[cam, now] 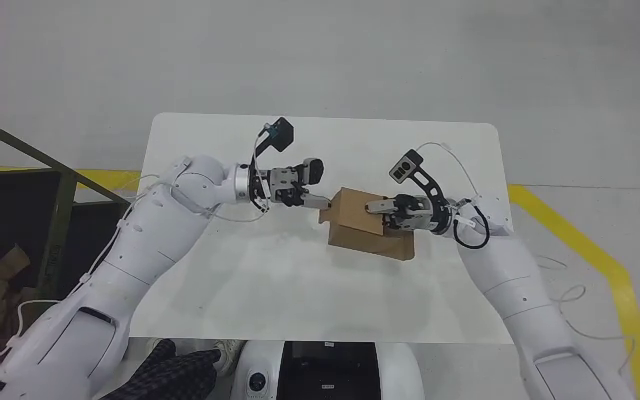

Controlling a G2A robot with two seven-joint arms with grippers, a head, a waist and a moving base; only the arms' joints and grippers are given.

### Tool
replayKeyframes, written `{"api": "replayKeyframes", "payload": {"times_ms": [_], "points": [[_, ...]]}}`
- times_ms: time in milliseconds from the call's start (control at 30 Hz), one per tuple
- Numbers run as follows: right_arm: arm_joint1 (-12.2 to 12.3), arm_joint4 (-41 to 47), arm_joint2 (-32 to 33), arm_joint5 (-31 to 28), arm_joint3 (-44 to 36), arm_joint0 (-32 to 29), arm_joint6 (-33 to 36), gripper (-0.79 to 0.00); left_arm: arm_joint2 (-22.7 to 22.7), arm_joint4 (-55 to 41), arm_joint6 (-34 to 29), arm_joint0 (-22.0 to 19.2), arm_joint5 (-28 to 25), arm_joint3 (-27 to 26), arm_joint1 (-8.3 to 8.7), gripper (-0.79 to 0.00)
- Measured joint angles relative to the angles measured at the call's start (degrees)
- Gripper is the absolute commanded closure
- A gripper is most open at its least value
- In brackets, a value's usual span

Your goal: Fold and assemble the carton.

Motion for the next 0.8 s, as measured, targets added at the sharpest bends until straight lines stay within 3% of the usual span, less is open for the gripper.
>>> {"api": "replayKeyframes", "payload": {"times_ms": [800], "points": [[-0.13,0.03,0.12,0.14,-0.84,-0.68,-1.07,0.0,1.69,0.93,-0.87,0.22,2.36,-1.27,-0.75,-0.785]]}}
